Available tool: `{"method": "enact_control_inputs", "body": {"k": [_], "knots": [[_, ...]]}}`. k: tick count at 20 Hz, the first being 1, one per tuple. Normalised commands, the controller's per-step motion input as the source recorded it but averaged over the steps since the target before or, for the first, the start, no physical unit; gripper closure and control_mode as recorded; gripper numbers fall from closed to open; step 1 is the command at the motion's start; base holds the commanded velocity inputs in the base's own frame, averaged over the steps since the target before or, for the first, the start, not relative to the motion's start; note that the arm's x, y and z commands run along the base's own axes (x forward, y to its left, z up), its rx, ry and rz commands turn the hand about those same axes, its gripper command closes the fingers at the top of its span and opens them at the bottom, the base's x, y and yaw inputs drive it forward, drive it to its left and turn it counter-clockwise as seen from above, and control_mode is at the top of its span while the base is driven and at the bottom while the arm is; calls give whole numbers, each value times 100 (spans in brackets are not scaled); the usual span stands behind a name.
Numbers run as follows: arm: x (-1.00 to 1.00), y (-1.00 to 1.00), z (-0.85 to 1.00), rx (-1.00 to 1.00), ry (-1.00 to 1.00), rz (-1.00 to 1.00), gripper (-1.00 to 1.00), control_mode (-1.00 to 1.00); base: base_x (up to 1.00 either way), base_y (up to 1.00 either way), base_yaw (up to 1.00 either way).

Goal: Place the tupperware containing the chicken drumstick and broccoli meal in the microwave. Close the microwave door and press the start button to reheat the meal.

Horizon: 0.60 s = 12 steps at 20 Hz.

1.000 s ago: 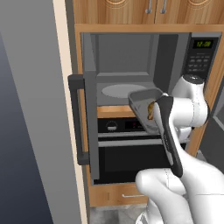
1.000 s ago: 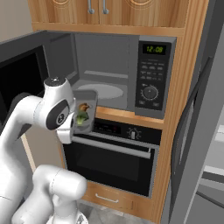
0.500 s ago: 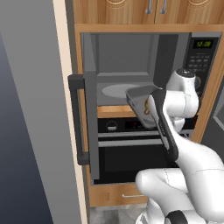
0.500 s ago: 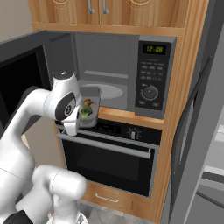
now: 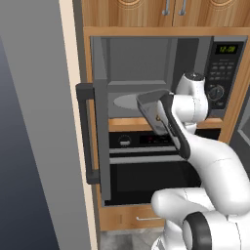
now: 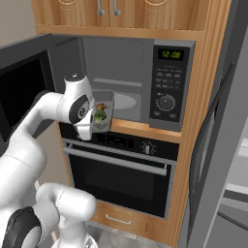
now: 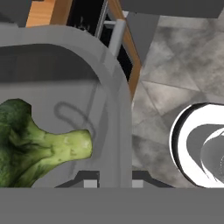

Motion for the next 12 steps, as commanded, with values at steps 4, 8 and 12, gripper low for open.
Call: {"method": "enact_control_inputs", "body": {"k": [4,8,12], "knots": [[57,0,16,0,0,0,100,-100,0,0,0],[61,-1,5,0,0,0,100,-100,0,0,0],[72,-9,0,0,3,0,100,-100,0,0,0]]}}
